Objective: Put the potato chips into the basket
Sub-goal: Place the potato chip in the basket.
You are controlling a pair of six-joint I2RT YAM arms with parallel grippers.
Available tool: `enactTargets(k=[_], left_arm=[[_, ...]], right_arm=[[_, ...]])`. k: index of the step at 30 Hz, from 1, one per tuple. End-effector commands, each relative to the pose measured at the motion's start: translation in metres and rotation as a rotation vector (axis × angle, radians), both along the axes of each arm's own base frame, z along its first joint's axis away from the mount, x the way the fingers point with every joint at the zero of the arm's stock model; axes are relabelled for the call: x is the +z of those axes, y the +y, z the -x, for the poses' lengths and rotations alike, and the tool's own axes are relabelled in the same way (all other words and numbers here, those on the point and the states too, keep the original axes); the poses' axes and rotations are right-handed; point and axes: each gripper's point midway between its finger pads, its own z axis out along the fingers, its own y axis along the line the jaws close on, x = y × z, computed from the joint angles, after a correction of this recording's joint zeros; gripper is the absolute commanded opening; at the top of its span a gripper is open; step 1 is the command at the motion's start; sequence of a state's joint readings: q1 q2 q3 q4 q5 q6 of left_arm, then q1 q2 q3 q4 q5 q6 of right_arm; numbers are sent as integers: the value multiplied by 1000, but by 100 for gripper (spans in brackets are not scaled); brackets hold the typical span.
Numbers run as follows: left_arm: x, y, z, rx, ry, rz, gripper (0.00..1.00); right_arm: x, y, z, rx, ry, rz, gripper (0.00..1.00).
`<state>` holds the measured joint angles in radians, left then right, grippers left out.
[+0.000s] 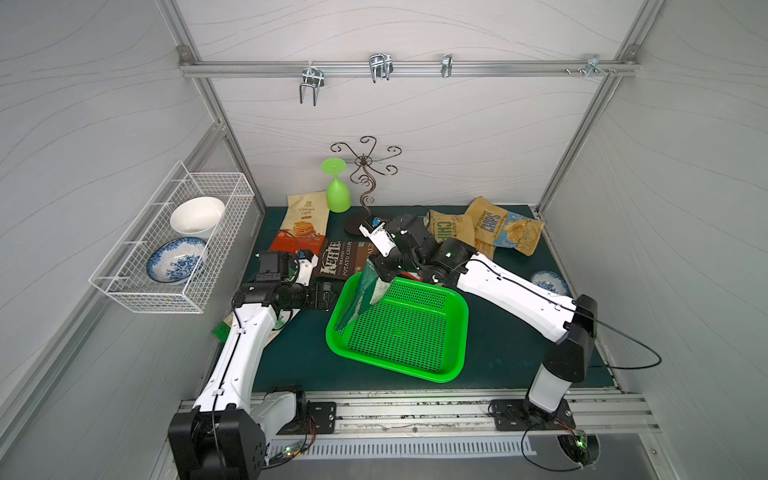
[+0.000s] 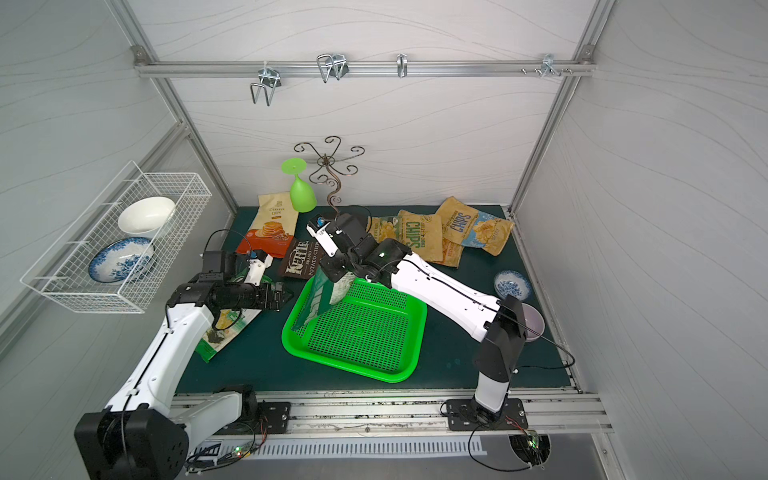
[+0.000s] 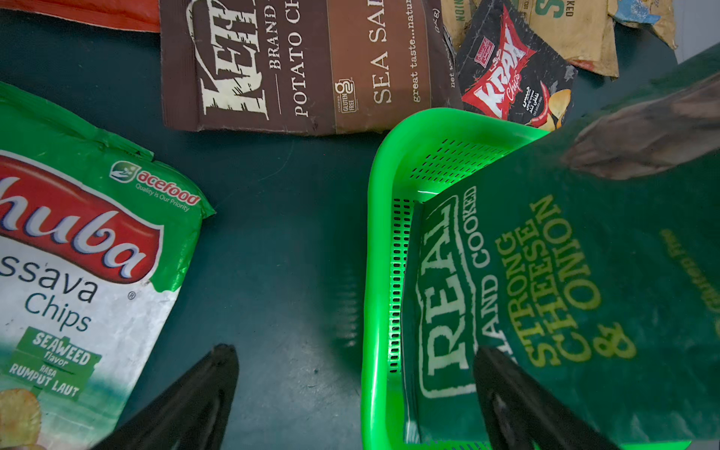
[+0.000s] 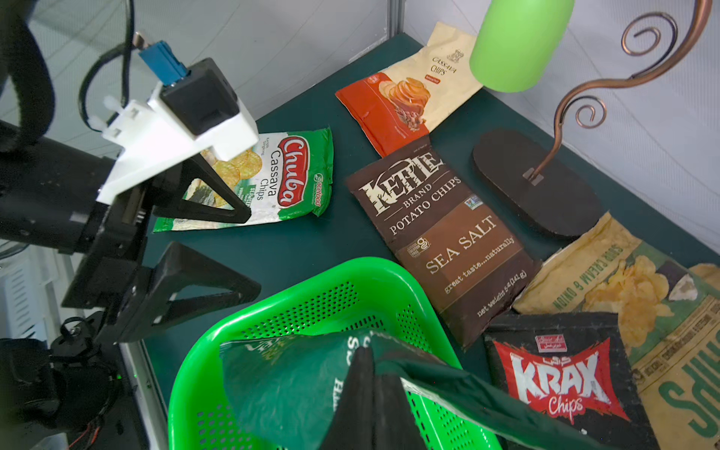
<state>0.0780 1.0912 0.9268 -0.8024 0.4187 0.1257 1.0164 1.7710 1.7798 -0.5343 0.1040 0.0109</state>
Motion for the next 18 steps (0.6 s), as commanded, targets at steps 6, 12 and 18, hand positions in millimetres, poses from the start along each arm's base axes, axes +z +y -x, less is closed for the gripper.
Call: enactTargets(k=[6, 12, 18], left_arm=[[5, 3, -8, 11, -33, -6, 99], [5, 2, -8, 10, -32, -4, 99], [6, 2, -8, 8, -32, -4, 99]], right_arm=[[20, 29, -7, 49, -116, -30, 0], [13, 37, -2, 97, -118, -25, 0], [-3, 37, 2, 108, -81, -2, 0]])
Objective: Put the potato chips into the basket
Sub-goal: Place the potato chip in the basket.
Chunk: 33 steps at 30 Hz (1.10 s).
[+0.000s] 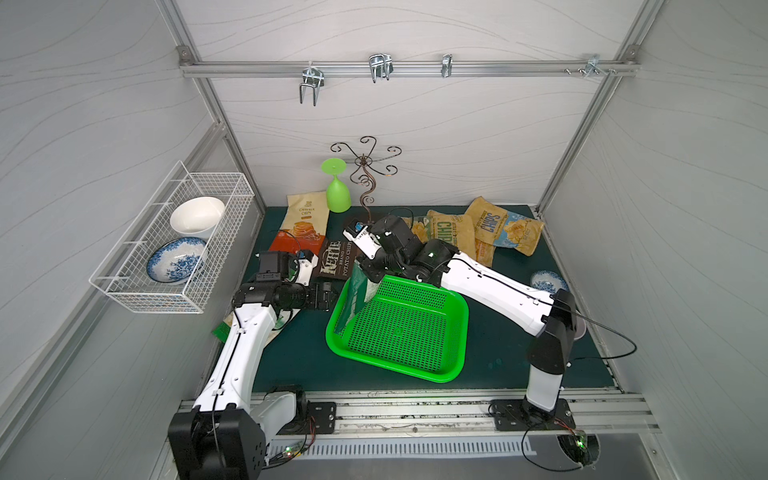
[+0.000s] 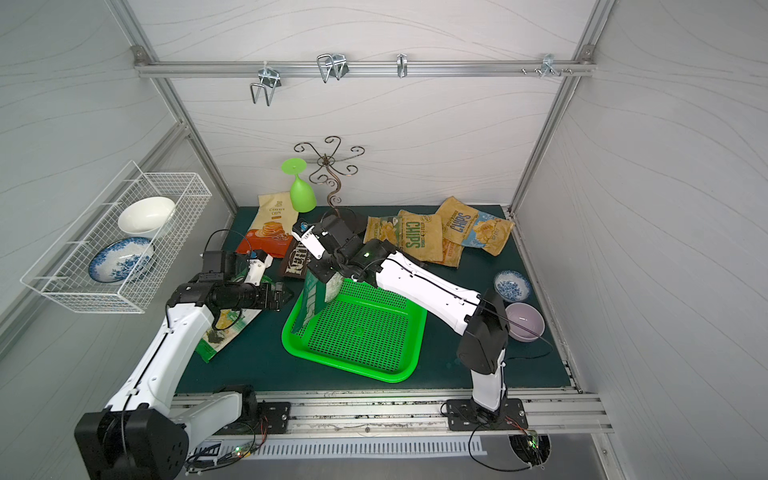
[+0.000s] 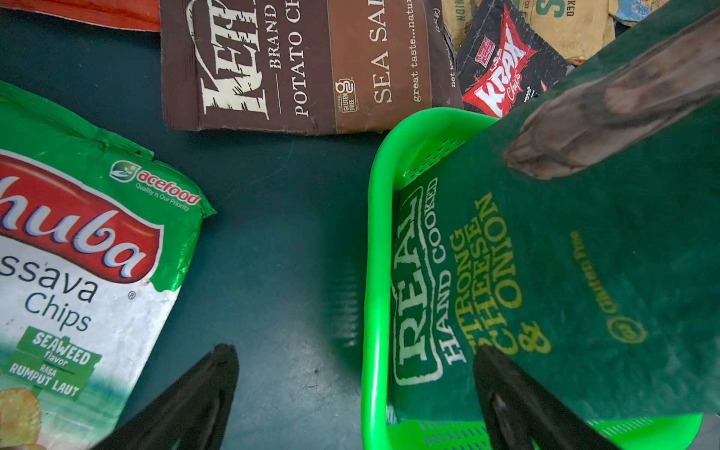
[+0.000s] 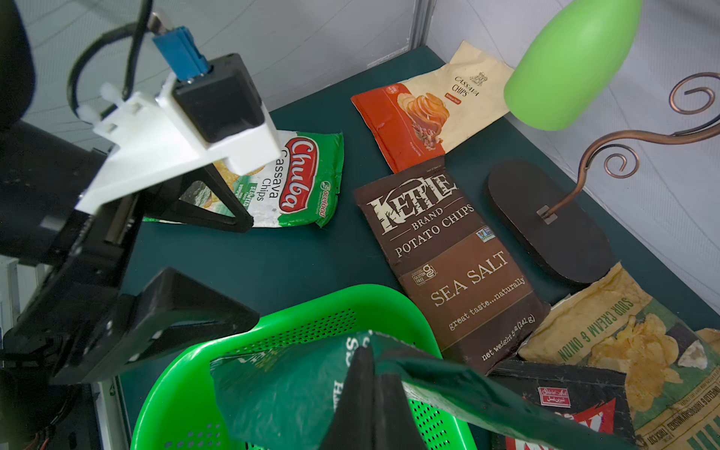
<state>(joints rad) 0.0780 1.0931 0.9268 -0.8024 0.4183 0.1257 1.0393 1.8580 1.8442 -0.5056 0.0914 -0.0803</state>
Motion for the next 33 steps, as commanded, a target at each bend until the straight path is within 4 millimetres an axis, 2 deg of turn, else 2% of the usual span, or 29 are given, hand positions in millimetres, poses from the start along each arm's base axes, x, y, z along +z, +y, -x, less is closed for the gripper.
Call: enactTargets(k=[1, 10, 22, 23, 27, 29, 33], left_arm=[[6, 2, -8, 9, -34, -3, 99], [6, 2, -8, 7, -30, 0, 99], [5, 2, -8, 7, -28, -1, 98], [5, 2, -8, 9, -28, -1, 99], [5, 1, -8, 6, -28, 1, 99], [5, 1, -8, 5, -26, 5, 99], [6, -1, -6, -5, -27, 14, 99]], right_arm=[[5, 7, 4, 20, -13, -32, 0], [-9, -18, 25, -6, 51, -43, 0], [-27, -36, 62, -21, 142, -45, 0], [-29, -40, 64, -29, 148, -44, 6], [-30, -63, 66, -86, 149, -33, 39], [-27, -76, 69, -112, 146, -29, 48], [-19, -110, 76, -176, 136, -42, 56]])
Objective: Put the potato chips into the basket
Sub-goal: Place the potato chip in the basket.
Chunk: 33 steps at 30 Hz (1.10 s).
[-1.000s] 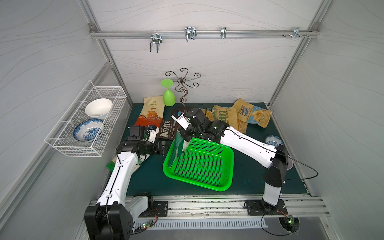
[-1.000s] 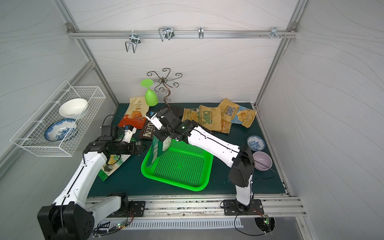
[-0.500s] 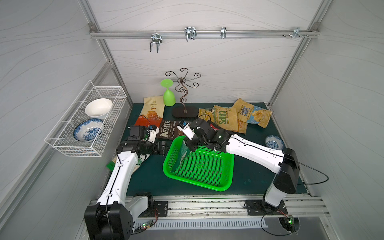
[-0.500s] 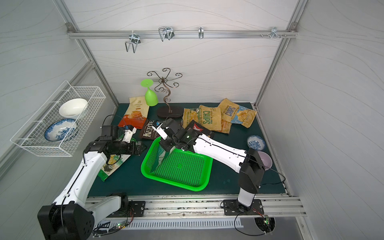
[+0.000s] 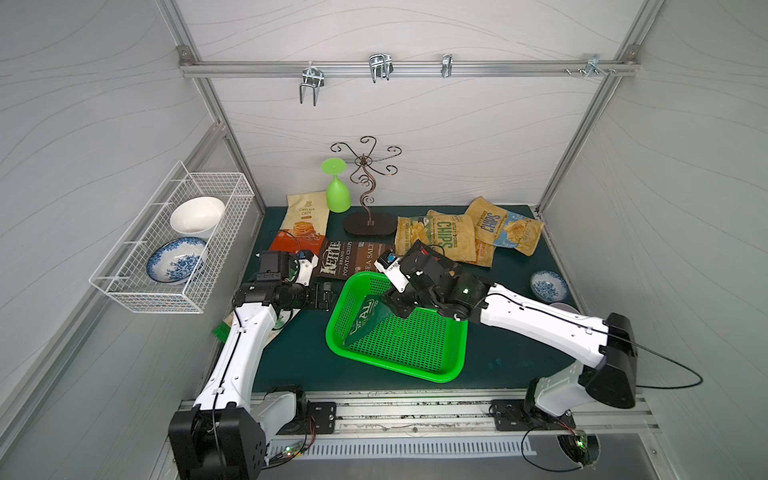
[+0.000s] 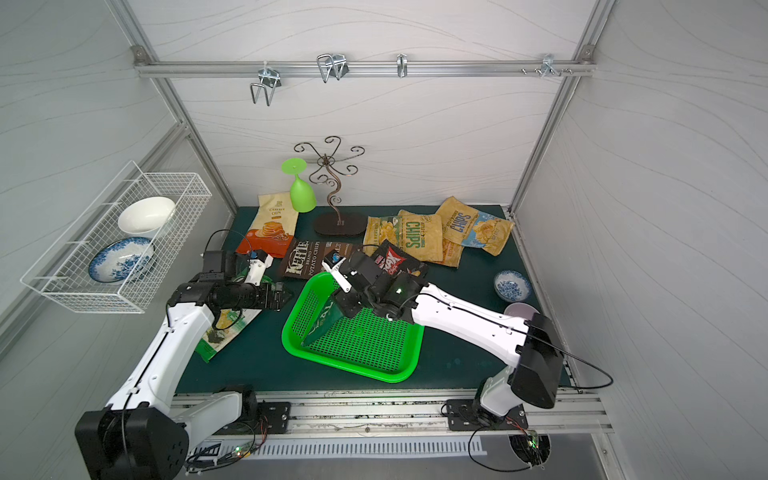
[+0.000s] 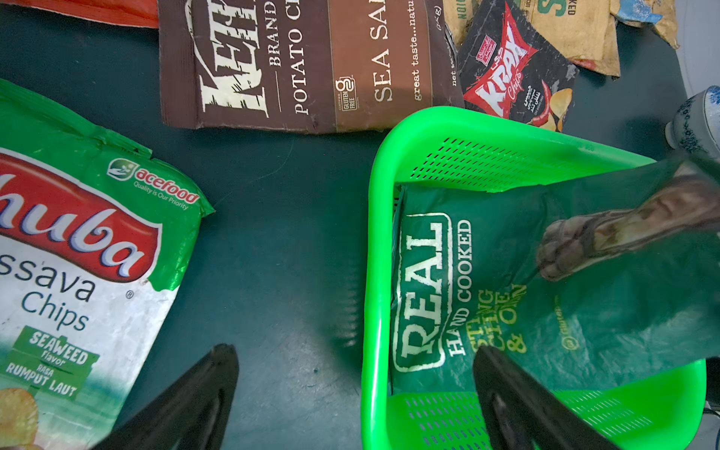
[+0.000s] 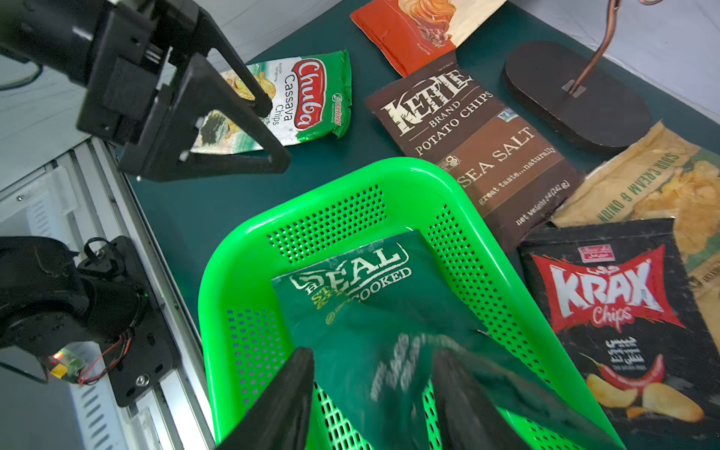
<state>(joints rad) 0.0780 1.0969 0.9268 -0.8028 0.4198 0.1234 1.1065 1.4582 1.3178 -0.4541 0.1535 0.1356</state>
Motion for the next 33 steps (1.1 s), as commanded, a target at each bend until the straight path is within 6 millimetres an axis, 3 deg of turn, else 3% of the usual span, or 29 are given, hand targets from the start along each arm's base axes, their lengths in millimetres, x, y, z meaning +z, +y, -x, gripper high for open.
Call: enactTargets(k=[1, 7, 11, 16, 23, 28, 33], left_arm=[[7, -1, -6, -6, -32, 12, 99], [6, -2, -7, -8, -29, 14, 99], [5, -2, -7, -9, -25, 16, 99], [6, -3, -6, -14, -26, 20, 99], [11, -6, -4, -27, -52, 29, 99], [14, -12, 0, -55, -52, 57, 99], [17, -16, 2, -73, -57, 77, 99]], right_arm=[[19, -33, 6, -83, -18, -31, 58], [12, -75, 20, -157, 20, -46, 67], [-10, -80, 26, -184, 95, -36, 67], [-33, -86, 21, -275, 181, -37, 68], [-31, -121, -15, -401, 322, -128, 68], [-37, -160, -52, -529, 418, -233, 68], [-48, -186, -85, -624, 464, -280, 68]])
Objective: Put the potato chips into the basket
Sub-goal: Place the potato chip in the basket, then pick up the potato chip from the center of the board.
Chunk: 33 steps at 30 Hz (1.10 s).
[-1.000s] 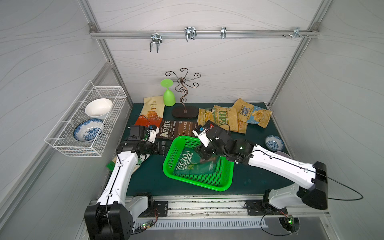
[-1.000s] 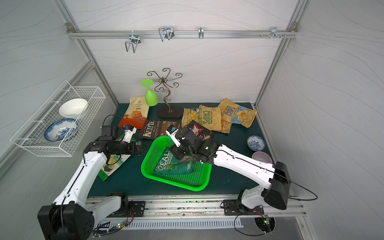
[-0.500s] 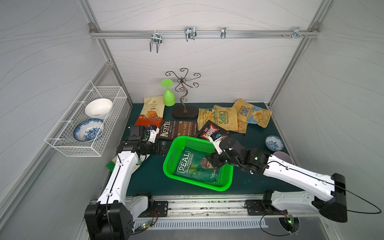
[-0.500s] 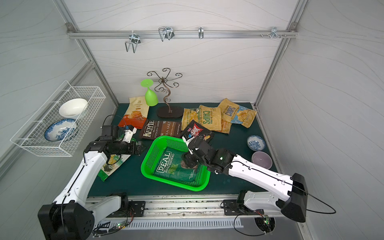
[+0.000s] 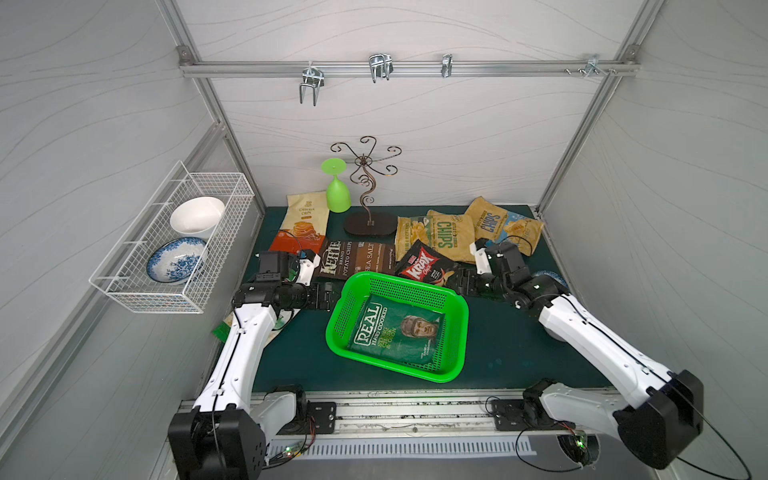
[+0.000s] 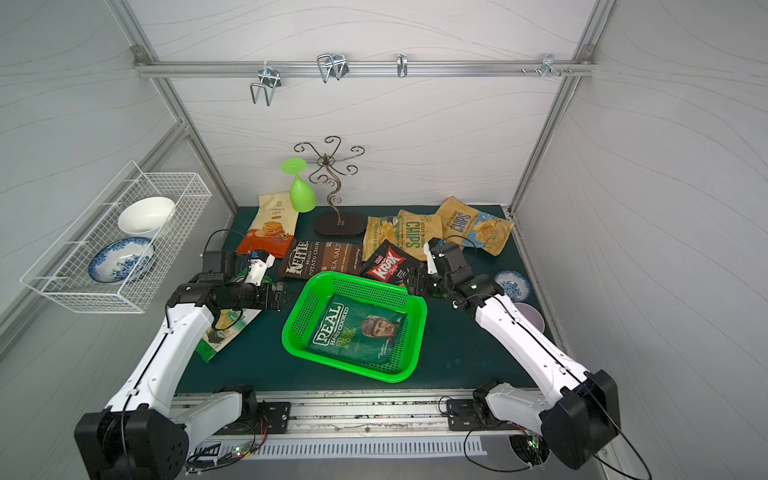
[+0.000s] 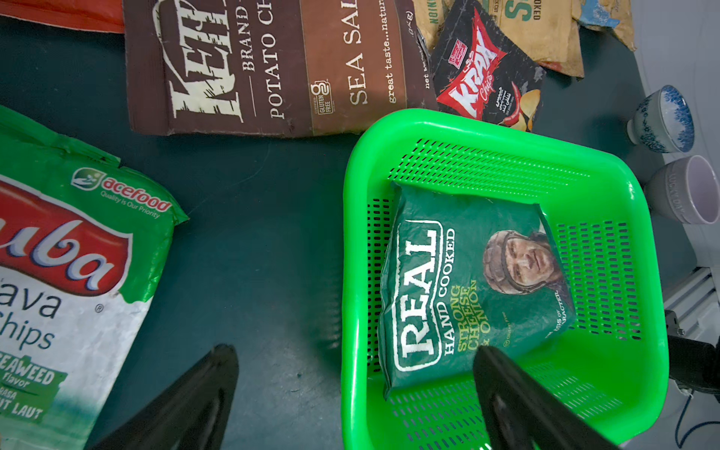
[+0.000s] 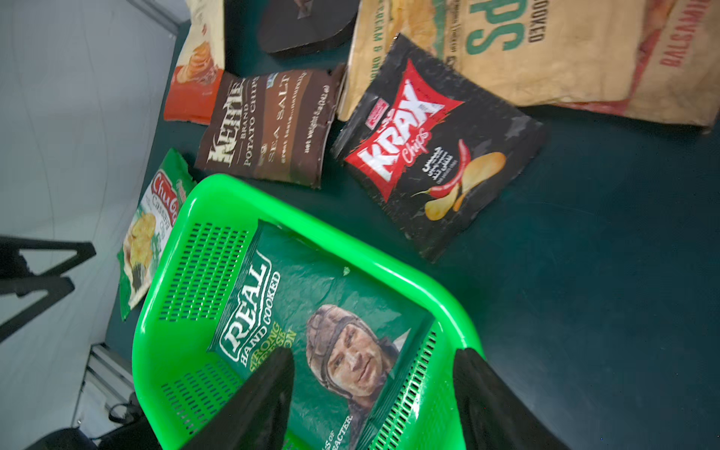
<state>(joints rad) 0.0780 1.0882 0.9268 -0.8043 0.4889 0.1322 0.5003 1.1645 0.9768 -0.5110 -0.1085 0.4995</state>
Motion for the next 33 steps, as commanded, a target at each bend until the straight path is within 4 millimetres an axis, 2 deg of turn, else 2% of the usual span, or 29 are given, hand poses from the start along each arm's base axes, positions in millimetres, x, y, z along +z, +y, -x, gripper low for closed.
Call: enactTargets(k=[1, 4, 12, 20, 27, 33], left_arm=[[11, -6, 0, -34, -43, 26, 99], [11, -7, 1, -39, -43, 30, 99], [11, -7, 1, -42, -47, 29, 99], [10, -7, 1, -42, -46, 28, 99], [11, -6, 1, -41, -53, 23, 99], [11, -6, 1, -40, -53, 21, 98]], right_arm=[[-4, -1, -15, -10, 42, -77, 68], [-21, -6, -35, -58, 97, -97, 68], [-81, 2, -79, -127, 228, -127, 68], [-130, 6, -111, -230, 314, -190, 68], [-150, 9, -132, -258, 313, -198, 68], [-169, 24, -147, -245, 340, -247, 68]])
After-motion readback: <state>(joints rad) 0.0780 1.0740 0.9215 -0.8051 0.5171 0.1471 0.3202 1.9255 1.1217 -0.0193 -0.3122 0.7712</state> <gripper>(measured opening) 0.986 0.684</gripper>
